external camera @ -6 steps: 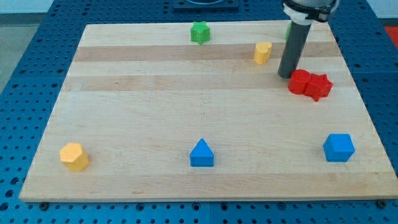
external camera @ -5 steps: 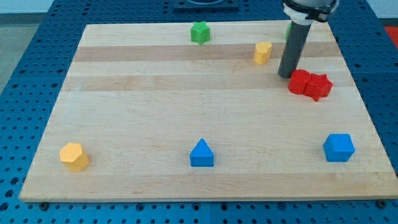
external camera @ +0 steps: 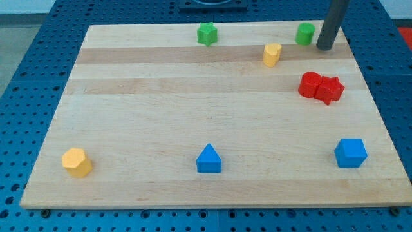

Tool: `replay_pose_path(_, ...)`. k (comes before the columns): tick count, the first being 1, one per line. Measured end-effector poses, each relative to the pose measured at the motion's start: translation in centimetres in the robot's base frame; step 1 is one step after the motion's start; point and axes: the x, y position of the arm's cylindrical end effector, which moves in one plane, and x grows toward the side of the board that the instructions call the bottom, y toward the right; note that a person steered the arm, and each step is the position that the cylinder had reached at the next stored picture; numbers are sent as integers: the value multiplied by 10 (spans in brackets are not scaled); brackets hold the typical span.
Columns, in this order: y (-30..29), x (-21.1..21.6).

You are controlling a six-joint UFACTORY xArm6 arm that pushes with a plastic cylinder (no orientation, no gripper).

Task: Slide the yellow heart below the blue cube

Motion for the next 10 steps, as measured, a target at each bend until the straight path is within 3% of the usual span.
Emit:
replay_pose_path(5, -37, -44)
replay_pose_path(10, -173, -30)
